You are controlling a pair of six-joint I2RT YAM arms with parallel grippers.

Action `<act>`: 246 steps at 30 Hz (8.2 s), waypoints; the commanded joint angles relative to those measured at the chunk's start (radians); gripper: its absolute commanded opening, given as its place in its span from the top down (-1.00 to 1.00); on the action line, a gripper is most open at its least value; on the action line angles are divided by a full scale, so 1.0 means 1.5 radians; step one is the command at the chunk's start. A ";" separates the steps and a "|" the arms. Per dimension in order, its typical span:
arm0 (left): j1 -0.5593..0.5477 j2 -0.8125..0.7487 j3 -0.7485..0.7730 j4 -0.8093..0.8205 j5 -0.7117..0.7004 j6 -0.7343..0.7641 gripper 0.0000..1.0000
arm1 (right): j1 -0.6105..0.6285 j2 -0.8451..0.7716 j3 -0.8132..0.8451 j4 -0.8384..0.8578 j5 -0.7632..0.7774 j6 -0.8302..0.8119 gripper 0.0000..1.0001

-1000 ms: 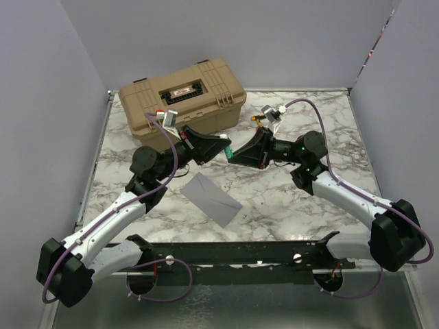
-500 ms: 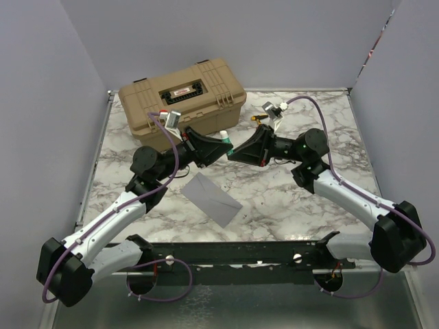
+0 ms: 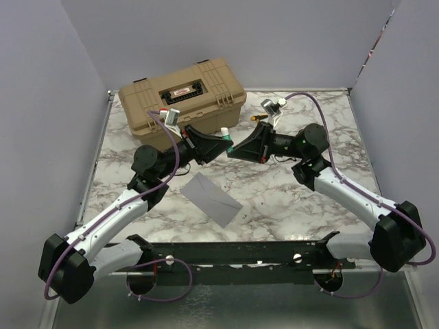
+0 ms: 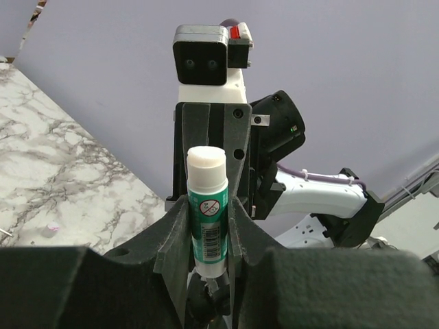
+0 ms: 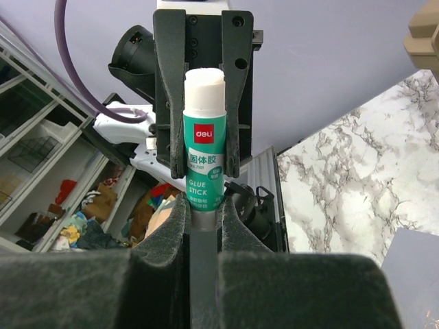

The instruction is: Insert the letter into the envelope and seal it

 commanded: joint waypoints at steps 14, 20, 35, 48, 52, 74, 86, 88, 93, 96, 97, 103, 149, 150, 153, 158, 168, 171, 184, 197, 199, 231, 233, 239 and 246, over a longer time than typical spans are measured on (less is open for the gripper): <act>-0.005 -0.042 -0.049 -0.007 -0.203 -0.075 1.00 | 0.023 0.004 -0.084 0.182 0.193 0.161 0.04; -0.005 -0.043 -0.057 0.003 -0.208 -0.096 1.00 | 0.032 0.018 -0.065 0.147 0.219 0.156 0.05; -0.005 -0.051 -0.066 0.006 -0.226 -0.093 1.00 | 0.065 0.043 -0.031 0.081 0.219 0.109 0.24; -0.005 -0.052 -0.070 0.006 -0.230 -0.095 1.00 | 0.065 0.054 -0.026 0.058 0.225 0.085 0.69; -0.005 -0.057 -0.076 0.006 -0.233 -0.094 1.00 | 0.065 0.051 -0.024 0.035 0.229 0.066 0.94; -0.006 0.035 0.111 -0.305 -0.362 0.002 1.00 | 0.216 0.188 0.249 -0.379 0.933 -0.895 0.99; -0.005 0.035 0.147 -0.359 -0.416 -0.008 1.00 | 0.256 0.159 0.286 -0.525 0.712 -0.704 0.13; -0.004 0.027 0.150 -0.342 -0.369 0.055 1.00 | 0.252 0.137 0.289 -0.578 0.597 -0.639 -0.15; -0.004 -0.016 0.134 -0.329 -0.229 0.187 1.00 | 0.238 0.036 0.204 -0.550 0.533 -0.454 -0.34; -0.002 -0.044 0.118 -0.314 -0.168 0.215 1.00 | 0.218 -0.046 0.111 -0.465 0.515 -0.318 -0.40; -0.002 -0.051 0.117 -0.312 -0.147 0.221 1.00 | 0.213 -0.077 0.078 -0.428 0.518 -0.269 -0.41; -0.001 -0.073 0.104 -0.243 -0.008 0.195 1.00 | 0.210 -0.183 -0.123 -0.107 0.478 -0.037 -0.49; -0.001 -0.108 0.042 -0.101 0.043 0.031 1.00 | 0.210 -0.113 -0.096 0.090 0.397 -0.035 0.18; -0.002 -0.108 0.043 -0.101 0.044 0.031 1.00 | 0.211 -0.112 -0.095 0.089 0.398 -0.038 0.26; -0.001 -0.108 0.039 -0.098 0.042 0.030 1.00 | 0.210 -0.112 -0.088 0.074 0.405 -0.052 0.43; -0.001 -0.105 0.034 -0.092 0.033 0.032 1.00 | 0.210 -0.107 -0.061 0.017 0.425 -0.100 0.74; -0.001 -0.105 0.015 -0.127 -0.137 0.051 1.00 | 0.210 -0.073 0.010 -0.227 0.551 -0.686 0.98; -0.001 -0.099 0.012 -0.129 -0.180 0.060 1.00 | 0.210 -0.032 0.035 -0.243 0.609 -0.848 0.98; -0.001 -0.044 0.076 -0.225 -0.392 0.001 1.00 | 0.235 0.085 0.079 -0.125 0.846 -1.105 0.98; -0.001 -0.009 0.161 -0.438 -0.446 -0.112 1.00 | 0.255 0.076 0.094 -0.212 0.851 -1.041 0.90; -0.001 -0.007 0.167 -0.424 -0.439 -0.060 1.00 | 0.255 0.046 0.126 -0.314 0.775 -0.963 0.66; 0.047 -0.040 0.125 -0.094 0.243 0.141 1.00 | 0.179 -0.241 -0.033 -0.226 0.339 -0.247 -0.49; 0.047 -0.043 0.123 -0.092 0.245 0.141 1.00 | 0.179 -0.229 -0.027 -0.215 0.325 -0.249 -0.35; 0.047 -0.045 0.117 -0.089 0.251 0.138 1.00 | 0.179 -0.206 -0.018 -0.190 0.312 -0.254 -0.06; 0.047 -0.046 0.114 -0.085 0.248 0.136 1.00 | 0.179 -0.190 -0.006 -0.181 0.316 -0.261 0.07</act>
